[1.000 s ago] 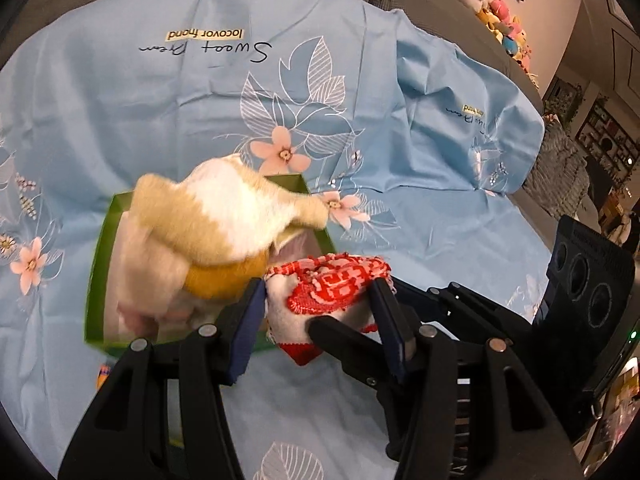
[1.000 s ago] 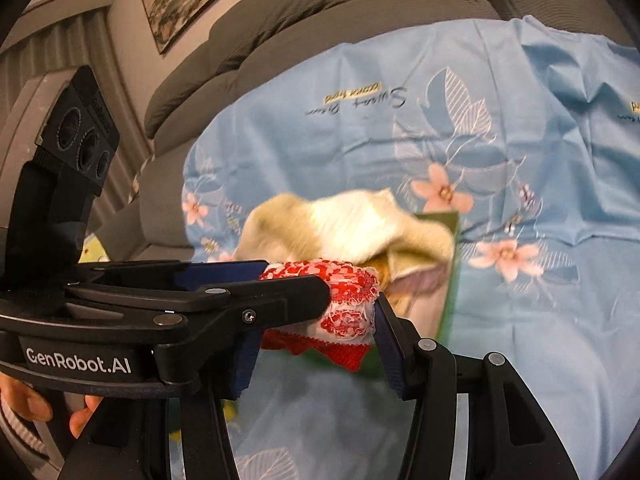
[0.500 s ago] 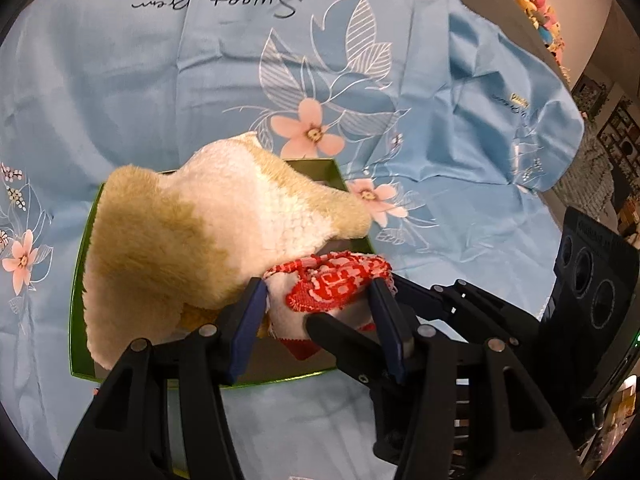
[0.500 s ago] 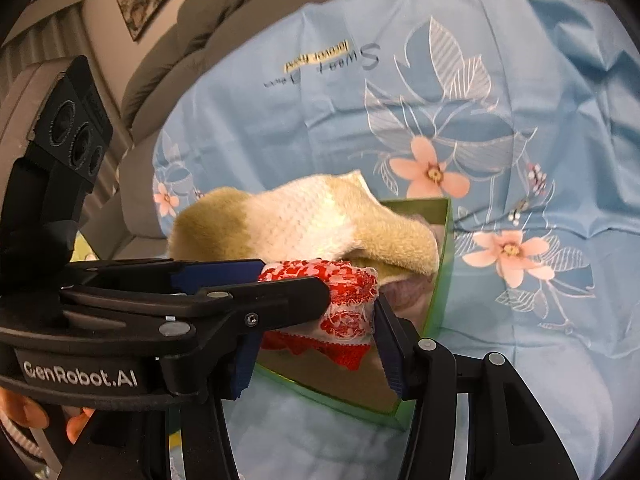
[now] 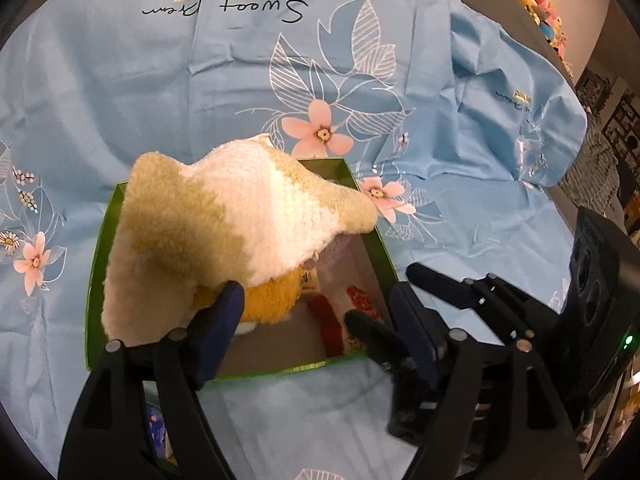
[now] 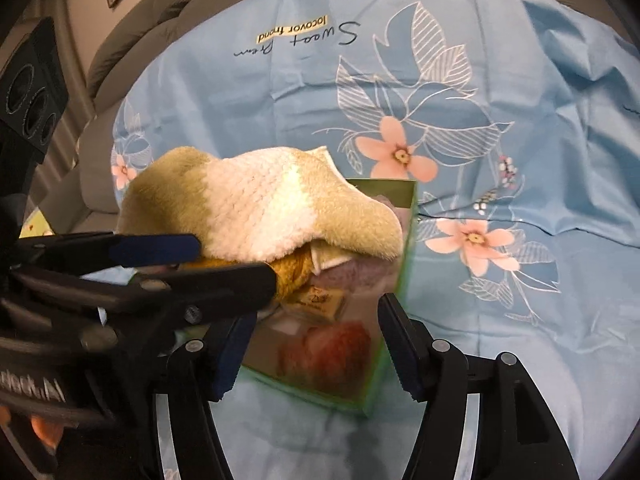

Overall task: Organize soft objects
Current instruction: 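Lower the sock into the box and open both grippers, then move both grippers to the green-yellow sponge on the sheet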

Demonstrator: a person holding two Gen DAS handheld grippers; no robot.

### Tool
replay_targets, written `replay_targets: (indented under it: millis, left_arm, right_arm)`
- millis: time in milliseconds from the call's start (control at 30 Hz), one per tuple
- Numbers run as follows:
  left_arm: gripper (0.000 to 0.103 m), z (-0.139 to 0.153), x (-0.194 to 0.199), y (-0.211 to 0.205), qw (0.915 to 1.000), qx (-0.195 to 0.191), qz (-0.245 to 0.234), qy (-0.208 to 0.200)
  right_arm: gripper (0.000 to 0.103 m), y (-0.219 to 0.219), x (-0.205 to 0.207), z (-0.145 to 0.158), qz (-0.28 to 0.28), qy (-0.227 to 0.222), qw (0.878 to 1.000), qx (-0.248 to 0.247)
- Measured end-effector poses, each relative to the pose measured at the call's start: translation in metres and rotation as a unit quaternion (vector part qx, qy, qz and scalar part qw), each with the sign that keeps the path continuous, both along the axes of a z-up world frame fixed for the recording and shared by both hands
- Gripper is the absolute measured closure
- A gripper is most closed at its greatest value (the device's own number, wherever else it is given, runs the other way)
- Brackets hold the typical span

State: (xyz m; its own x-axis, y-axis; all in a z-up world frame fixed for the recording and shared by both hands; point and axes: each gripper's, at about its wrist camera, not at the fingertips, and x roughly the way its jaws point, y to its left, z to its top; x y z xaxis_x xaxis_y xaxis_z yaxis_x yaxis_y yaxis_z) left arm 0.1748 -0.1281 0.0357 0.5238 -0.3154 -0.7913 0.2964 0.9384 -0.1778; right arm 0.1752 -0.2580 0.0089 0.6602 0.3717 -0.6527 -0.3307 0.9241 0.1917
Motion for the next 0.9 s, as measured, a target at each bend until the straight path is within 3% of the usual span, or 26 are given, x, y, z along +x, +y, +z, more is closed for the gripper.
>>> replay_targets:
  millis: [333, 500, 733, 900]
  left_arm:
    - [0.018, 0.0, -0.038, 0.013, 0.9993, 0.033, 0.016, -0.008]
    - [0.017, 0.002, -0.065, 0.023, 0.9981, 0.048, 0.029, -0.026]
    - [0.017, 0.011, -0.098, 0.042, 0.9971, 0.04, 0.045, -0.046]
    - [0.001, 0.018, -0.116, 0.056, 0.9958, 0.031, 0.06, -0.062]
  right_arm:
    - [0.037, -0.014, -0.048, 0.012, -0.028, -0.01, 1.0, 0.001]
    - [0.028, -0.011, -0.075, 0.013, -0.043, -0.015, 0.999, -0.001]
    - [0.024, 0.005, -0.104, 0.02, -0.043, -0.024, 0.999, -0.017]
    - [0.023, 0.019, -0.122, 0.026, -0.037, -0.032, 0.999, -0.022]
